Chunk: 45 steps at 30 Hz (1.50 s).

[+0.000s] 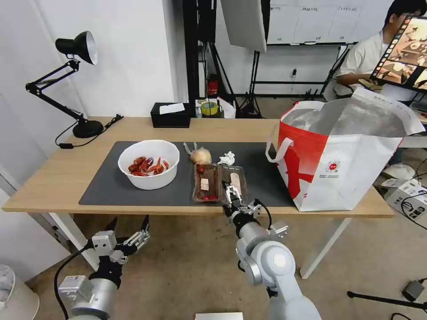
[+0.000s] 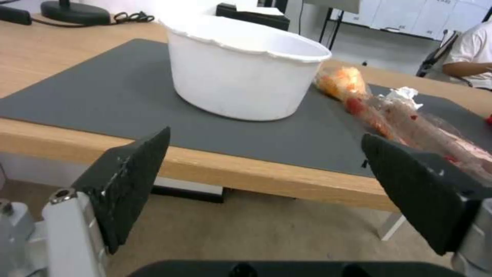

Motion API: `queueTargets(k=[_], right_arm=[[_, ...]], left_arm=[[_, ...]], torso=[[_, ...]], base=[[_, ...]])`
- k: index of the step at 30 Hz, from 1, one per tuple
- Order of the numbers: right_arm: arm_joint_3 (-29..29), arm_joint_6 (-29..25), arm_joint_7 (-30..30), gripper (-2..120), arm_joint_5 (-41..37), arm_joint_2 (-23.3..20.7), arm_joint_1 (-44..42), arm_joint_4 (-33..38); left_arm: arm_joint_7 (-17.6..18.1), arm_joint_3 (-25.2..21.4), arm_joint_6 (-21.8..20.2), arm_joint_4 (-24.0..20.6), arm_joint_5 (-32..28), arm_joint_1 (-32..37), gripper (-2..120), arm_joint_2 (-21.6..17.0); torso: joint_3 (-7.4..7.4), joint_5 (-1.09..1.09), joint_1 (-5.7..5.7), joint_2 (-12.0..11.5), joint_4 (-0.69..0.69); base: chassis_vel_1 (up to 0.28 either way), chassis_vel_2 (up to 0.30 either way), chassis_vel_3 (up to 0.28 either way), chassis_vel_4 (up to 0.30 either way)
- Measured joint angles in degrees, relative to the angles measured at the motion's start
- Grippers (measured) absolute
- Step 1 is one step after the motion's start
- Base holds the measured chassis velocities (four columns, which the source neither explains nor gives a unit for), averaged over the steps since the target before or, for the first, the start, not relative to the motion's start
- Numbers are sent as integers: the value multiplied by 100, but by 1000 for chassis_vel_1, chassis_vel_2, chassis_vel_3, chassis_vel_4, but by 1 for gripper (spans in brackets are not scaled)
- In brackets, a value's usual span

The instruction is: Pick up the trash from the table and place it into the takeout bag.

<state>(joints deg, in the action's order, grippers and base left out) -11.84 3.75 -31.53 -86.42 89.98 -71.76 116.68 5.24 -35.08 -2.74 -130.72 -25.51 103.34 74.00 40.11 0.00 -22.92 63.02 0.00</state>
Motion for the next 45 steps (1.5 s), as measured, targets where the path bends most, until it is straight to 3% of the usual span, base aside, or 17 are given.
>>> queueTargets(k=[45], right_arm=[[-291,-15,71,100,465,-87,122,38]], left_arm=[[-14,27,133,5,11,33,100,11]], torso=[[0,0,0,0,0]], base=[[0,0,0,0]])
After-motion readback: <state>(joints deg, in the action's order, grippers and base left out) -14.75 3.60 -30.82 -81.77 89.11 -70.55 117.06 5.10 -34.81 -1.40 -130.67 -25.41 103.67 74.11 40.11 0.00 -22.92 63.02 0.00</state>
